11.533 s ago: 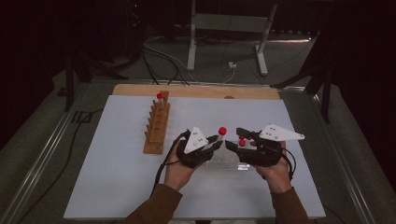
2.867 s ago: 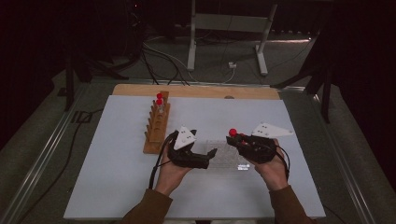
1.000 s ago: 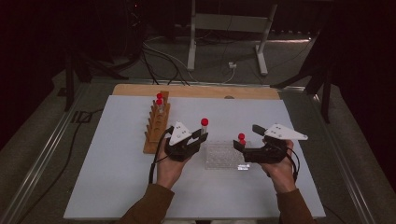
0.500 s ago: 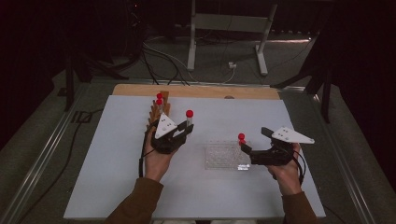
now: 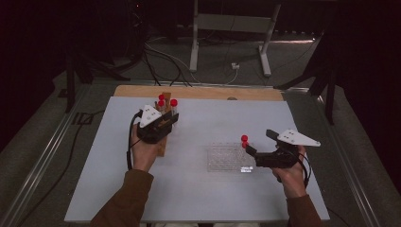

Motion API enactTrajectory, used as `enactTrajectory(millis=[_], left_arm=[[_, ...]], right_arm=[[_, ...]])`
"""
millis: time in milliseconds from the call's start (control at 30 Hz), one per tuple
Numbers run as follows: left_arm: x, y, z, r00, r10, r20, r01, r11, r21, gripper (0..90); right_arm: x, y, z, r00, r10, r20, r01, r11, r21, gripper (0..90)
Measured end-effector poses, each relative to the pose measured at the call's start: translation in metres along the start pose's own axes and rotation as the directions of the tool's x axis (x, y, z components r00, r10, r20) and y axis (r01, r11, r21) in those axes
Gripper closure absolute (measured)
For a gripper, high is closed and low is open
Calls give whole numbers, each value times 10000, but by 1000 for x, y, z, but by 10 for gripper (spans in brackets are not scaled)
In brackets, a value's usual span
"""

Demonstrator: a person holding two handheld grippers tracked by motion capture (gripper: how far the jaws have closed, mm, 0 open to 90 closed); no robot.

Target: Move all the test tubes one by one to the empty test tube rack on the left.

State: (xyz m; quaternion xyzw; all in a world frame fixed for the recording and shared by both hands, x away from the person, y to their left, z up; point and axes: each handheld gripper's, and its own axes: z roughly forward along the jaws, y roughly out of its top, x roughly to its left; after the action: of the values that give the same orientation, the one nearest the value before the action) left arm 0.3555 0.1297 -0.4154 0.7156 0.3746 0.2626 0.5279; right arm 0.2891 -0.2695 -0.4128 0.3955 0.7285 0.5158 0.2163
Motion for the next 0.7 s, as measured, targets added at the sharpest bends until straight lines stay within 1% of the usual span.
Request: enactTrajectory(millis=[167, 300, 367, 467, 600, 700], left_arm=[[17, 0, 2, 9983, -360, -463, 354, 9993, -134, 760], [27, -3, 9, 9949, -640, -774, 637, 9979, -64, 760], [31, -6, 12, 9926, -757, -949, 765, 9971, 46, 761], [36, -9, 16, 9893, -869, -1168, 895, 9958, 174, 760], [41, -12, 18, 9856, -919, -1418, 974, 9947, 323, 760], [43, -14, 20, 9829, -989, -1551, 1058, 9937, 368, 760]], right_arm=[[0, -1, 1, 10000, 16, -18, -16, 10000, -2, 0], [0, -1, 0, 10000, 21, -29, -21, 10000, -9, 0], [-1, -1, 0, 10000, 25, -35, -25, 10000, -14, 0], [-1, -1, 0, 10000, 33, -51, -33, 10000, -7, 0], [-2, -2, -1, 10000, 51, -66, -52, 10000, -39, 0], [-2, -2, -1, 10000, 71, -68, -72, 10000, -60, 0]])
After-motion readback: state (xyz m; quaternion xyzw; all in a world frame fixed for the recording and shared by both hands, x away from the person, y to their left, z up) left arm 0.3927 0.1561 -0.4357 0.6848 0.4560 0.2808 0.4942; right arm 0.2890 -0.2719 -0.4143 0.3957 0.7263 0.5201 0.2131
